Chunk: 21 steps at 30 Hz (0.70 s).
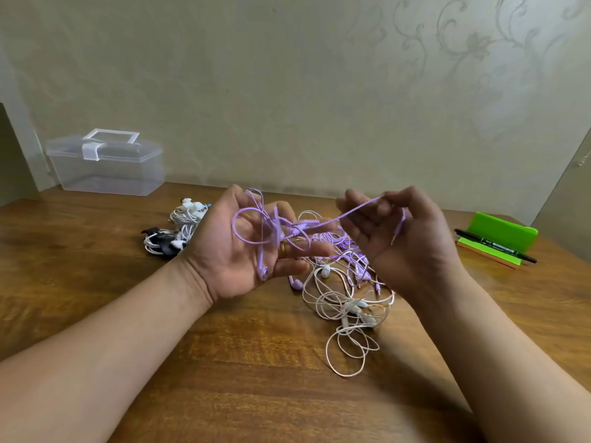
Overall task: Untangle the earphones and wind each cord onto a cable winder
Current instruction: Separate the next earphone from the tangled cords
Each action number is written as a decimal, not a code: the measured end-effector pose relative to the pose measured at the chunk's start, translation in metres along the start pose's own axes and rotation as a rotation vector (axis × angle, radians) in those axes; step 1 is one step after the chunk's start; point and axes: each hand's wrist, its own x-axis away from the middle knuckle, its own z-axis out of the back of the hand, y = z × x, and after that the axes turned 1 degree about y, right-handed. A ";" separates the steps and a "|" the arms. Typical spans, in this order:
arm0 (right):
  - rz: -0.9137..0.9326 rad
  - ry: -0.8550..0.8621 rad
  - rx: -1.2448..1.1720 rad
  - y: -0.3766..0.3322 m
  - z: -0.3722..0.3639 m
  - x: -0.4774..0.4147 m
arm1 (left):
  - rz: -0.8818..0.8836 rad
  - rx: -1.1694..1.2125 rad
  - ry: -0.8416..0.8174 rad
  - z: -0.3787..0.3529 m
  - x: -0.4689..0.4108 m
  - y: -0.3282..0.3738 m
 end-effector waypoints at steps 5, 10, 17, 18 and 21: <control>0.005 0.009 -0.198 -0.009 0.002 0.003 | -0.058 -0.041 0.104 -0.004 0.000 0.002; 0.002 -0.077 0.079 -0.012 0.010 -0.002 | -0.079 -0.057 0.170 -0.002 -0.003 -0.003; 0.080 -0.248 1.082 0.004 0.006 0.010 | -0.224 0.010 0.293 0.000 -0.014 -0.007; 0.088 -0.303 1.170 0.003 0.005 0.011 | -0.249 -0.044 0.321 0.002 -0.016 -0.009; 0.127 -0.331 1.243 0.000 0.005 0.012 | -0.272 -0.518 0.539 0.010 -0.020 -0.017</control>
